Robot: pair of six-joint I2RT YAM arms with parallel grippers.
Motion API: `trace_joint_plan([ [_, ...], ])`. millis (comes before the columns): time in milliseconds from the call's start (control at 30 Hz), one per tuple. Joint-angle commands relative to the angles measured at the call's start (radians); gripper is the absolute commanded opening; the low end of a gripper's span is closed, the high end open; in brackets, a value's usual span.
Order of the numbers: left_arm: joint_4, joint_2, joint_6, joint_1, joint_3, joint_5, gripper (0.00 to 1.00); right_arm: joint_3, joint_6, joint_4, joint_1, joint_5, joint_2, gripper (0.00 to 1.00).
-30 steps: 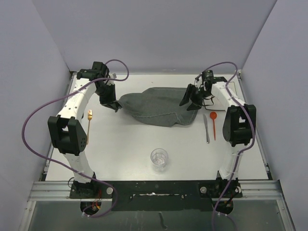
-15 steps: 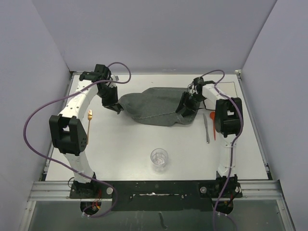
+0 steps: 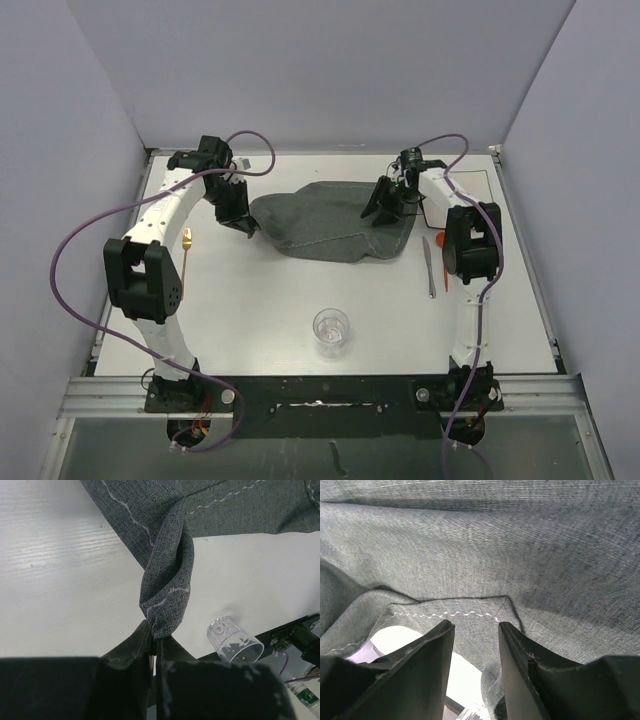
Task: Set the dinner table for one person
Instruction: Flatten out the napkin at the center of the board.
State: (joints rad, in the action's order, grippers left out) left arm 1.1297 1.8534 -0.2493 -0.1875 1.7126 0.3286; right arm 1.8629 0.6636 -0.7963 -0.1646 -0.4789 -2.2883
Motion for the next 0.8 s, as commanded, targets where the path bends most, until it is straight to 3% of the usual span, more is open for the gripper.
trace_joint_plan([
  [0, -0.044, -0.024, 0.019, -0.003, 0.007, 0.037, 0.00, 0.083, 0.003, -0.026, -0.016, 0.015, -0.025, 0.41],
  [367, -0.046, -0.031, 0.021, -0.003, -0.003, 0.046, 0.00, 0.056, -0.043, -0.126, -0.023, 0.164, 0.002, 0.40],
  [767, -0.047, -0.043, 0.022, -0.003, -0.016, 0.039, 0.00, 0.050, -0.045, -0.148, -0.020, 0.156, -0.033, 0.40],
])
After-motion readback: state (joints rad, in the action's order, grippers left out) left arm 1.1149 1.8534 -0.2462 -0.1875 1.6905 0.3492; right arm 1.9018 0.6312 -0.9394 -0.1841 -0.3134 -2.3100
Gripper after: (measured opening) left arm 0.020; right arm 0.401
